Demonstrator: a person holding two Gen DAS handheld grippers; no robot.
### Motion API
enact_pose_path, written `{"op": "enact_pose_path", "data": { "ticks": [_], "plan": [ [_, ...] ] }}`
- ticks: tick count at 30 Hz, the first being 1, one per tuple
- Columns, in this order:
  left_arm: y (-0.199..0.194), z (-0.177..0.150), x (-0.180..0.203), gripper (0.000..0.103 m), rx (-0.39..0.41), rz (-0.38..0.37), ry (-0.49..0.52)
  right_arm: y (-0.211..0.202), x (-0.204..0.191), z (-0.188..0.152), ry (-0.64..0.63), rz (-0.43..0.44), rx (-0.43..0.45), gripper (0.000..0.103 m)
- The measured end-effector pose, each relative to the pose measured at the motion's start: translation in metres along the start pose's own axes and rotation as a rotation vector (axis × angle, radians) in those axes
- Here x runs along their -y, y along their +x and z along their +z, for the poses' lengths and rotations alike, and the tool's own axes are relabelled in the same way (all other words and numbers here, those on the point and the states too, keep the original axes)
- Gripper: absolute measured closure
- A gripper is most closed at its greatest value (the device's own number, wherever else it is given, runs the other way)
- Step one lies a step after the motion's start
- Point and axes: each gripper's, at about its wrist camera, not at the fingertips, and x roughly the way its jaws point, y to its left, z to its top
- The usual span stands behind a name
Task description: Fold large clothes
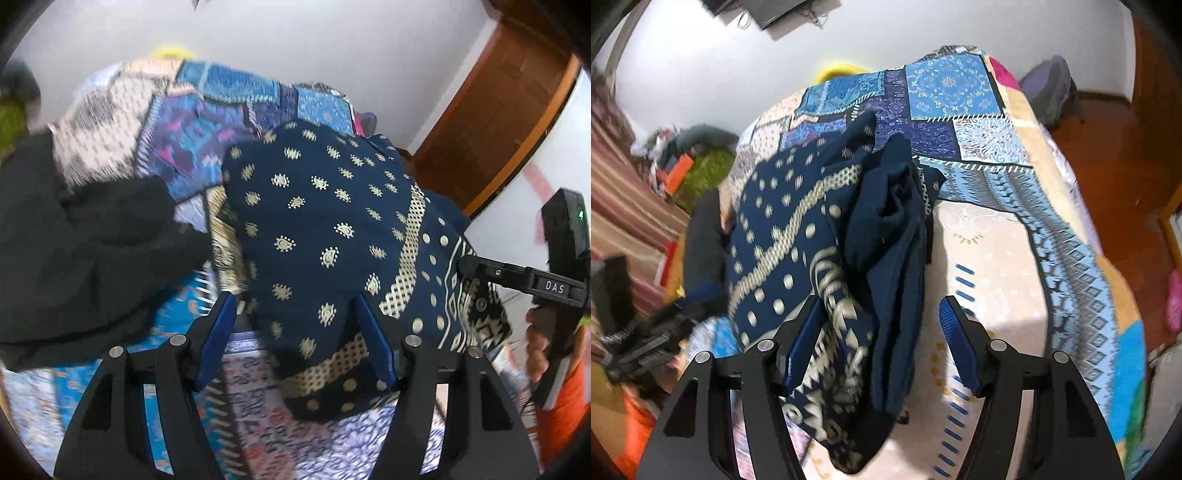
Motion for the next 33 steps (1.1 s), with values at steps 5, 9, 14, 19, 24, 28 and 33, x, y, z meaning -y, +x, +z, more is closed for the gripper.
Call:
{"op": "enact_pose_path", "data": {
  "ticks": [5,9,14,19,24,28,33],
  "plan": [
    [0.021,0.010,-0.017,0.035,-0.038,-0.149,-0.133,0.022,0.006,0.010,0.051,0.039,-0.024,0.033],
    [0.036,0.017,-0.031,0.021,-0.049,-0.221,-0.230,0.039,0.014,0.013,0.074,0.077,-0.061,0.026],
    [0.066,0.022,-0.043,0.005,-0.076,-0.295,-0.302,0.044,0.014,0.018,0.070,0.124,-0.053,0.025],
    [0.084,0.024,-0.050,0.005,-0.099,-0.386,-0.390,0.051,0.014,0.026,0.091,0.165,-0.081,0.025],
    [0.076,0.025,-0.044,0.015,-0.091,-0.365,-0.370,0.052,0.013,0.024,0.117,0.183,-0.102,0.051],
    [0.058,0.027,-0.036,0.030,-0.083,-0.325,-0.318,0.041,0.009,0.025,0.123,0.200,-0.098,0.070],
    [0.022,0.036,-0.028,0.041,-0.024,-0.286,-0.257,0.029,-0.027,0.031,0.039,0.204,-0.084,0.080]
  ]
}}
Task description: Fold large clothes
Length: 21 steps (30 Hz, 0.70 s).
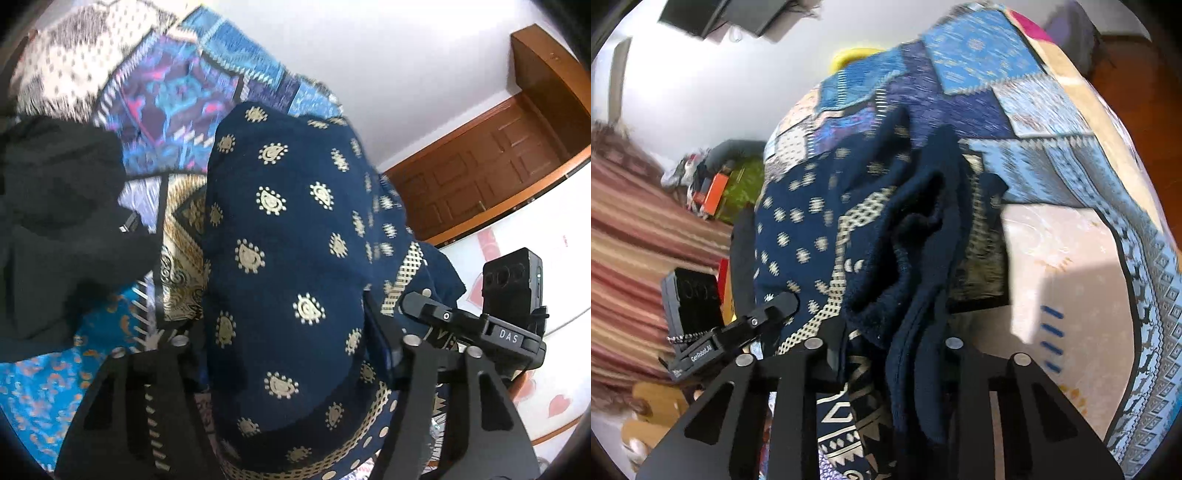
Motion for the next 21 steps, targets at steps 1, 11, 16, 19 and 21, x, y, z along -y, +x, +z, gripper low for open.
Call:
{"op": "enact_pose_path", "data": {
  "ticks": [1,11,16,19,21],
  "plan": [
    [-0.010,0.001,0.002,0.043,0.011,-0.007,0.003,-0.002,-0.010,0.001,-0.025,-0.008,0.010,0.080],
    [-0.149,0.038,0.009,0.049,0.215,0.065,0.153,0.011,-0.123,0.027,-0.162,0.041,0.047,0.081],
    [-0.210,0.057,-0.011,0.050,0.305,0.146,0.194,0.044,-0.176,0.042,-0.209,0.107,0.059,0.081],
    [-0.239,0.068,-0.042,0.050,0.337,0.181,0.171,0.074,-0.203,0.049,-0.227,0.152,0.052,0.081],
    [-0.251,0.074,-0.067,0.050,0.350,0.208,0.144,0.100,-0.220,0.050,-0.245,0.162,0.037,0.081]
  ]
}}
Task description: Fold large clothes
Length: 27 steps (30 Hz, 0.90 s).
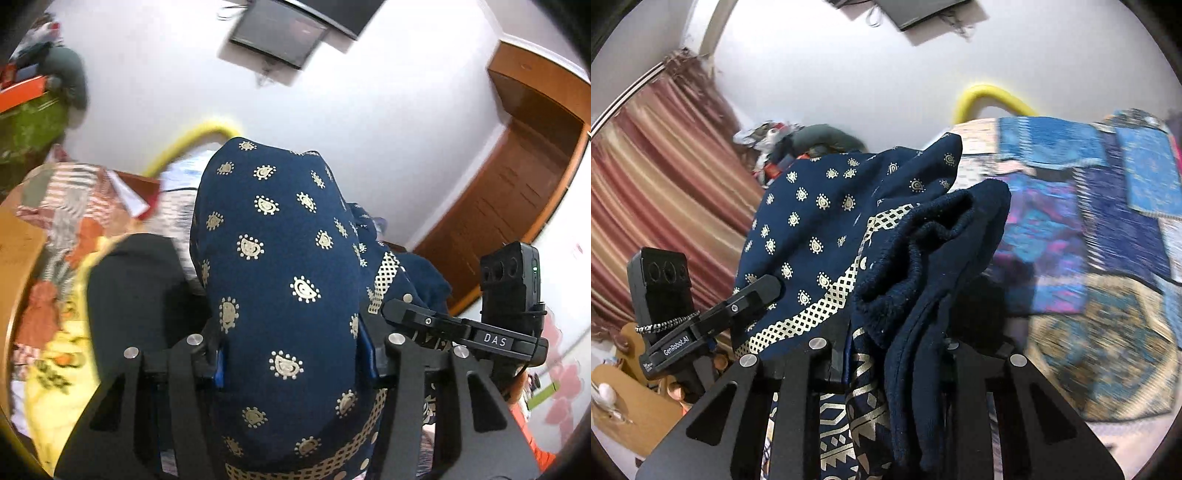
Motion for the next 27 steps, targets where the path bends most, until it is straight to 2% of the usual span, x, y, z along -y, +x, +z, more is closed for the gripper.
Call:
{"op": "enact_pose_path", "data": {
  "ticks": [4,7,10,13,14,17,21,25,27],
  "plan": [
    [0.013,-0.002,-0.057,0.050,-0.032,0.062,-0.069,0.058,-0.013,-0.003,-0.032,-0.017,-0.059,0.081],
    [0.031,-0.013,-0.101,0.050,-0.091,0.095,-0.129,0.101,-0.006,-0.009,-0.018,-0.041,-0.128,0.080],
    [0.049,-0.029,-0.129,0.048,-0.136,0.148,-0.131,0.137,0.007,-0.018,-0.006,-0.080,-0.194,0.078],
    [0.054,-0.046,-0.141,0.042,-0.144,0.156,-0.109,0.158,0.018,-0.028,-0.022,-0.134,-0.244,0.070],
    [0.056,-0.049,-0.143,0.041,-0.150,0.152,-0.105,0.161,0.021,-0.031,-0.022,-0.144,-0.254,0.063],
    [0.052,-0.053,-0.138,0.039,-0.146,0.161,-0.097,0.156,0.029,-0.037,0.029,-0.204,-0.259,0.032],
    [0.043,-0.058,-0.119,0.037,-0.124,0.249,-0.052,0.133,0.036,-0.035,0.078,-0.213,-0.272,0.030],
    [0.027,-0.057,-0.098,0.038,-0.113,0.347,0.006,0.094,0.019,-0.032,-0.003,-0.313,-0.213,0.030],
    [0.010,-0.056,-0.084,0.038,-0.091,0.369,0.044,0.071,0.008,-0.028,-0.038,-0.316,-0.162,0.030]
  ]
}}
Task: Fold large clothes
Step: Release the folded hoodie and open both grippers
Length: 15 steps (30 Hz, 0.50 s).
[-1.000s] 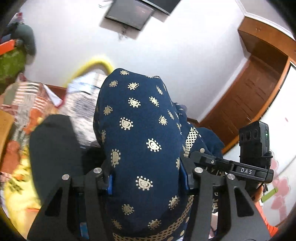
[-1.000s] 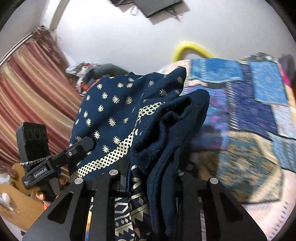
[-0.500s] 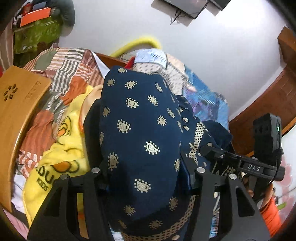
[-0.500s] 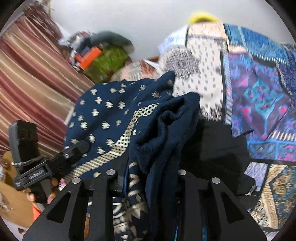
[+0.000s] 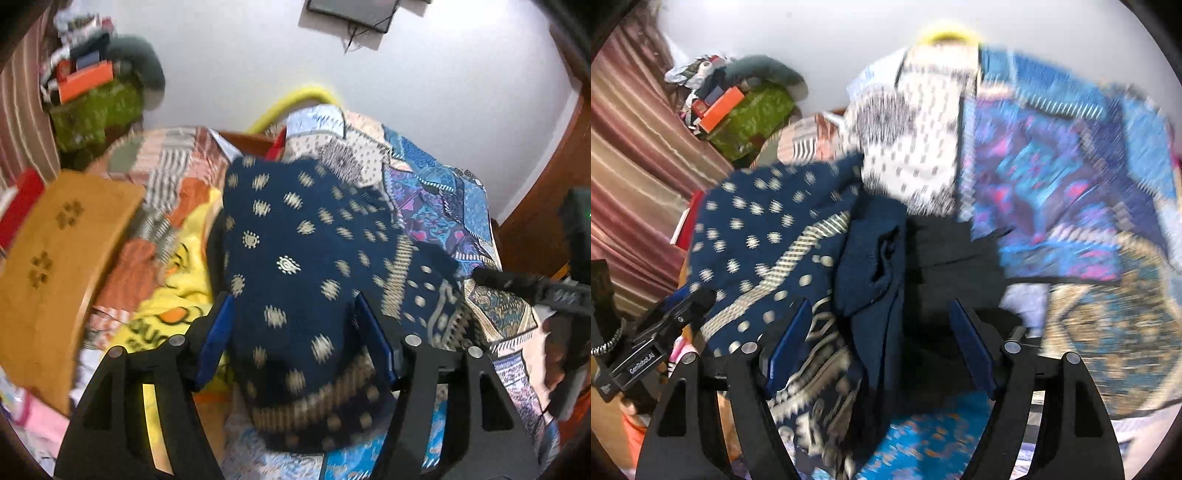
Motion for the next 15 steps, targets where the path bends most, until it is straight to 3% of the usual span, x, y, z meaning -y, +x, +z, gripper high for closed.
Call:
{"op": "enact_pose_path", "data": {
  "ticks": [4,9,15],
  "plan": [
    [-0.058,0.000,0.020,0.038,0.092,0.025,0.065,-0.058,-0.014,0.001,-0.036,0.008,0.131,0.030],
    [-0.158,-0.005,0.057,0.038,0.278,0.036,0.127,-0.143,-0.048,-0.016,-0.086,0.065,0.332,0.030],
    [-0.265,-0.031,0.098,0.038,0.502,0.030,0.163,-0.233,-0.084,-0.069,-0.190,0.106,0.570,0.030]
  ]
}}
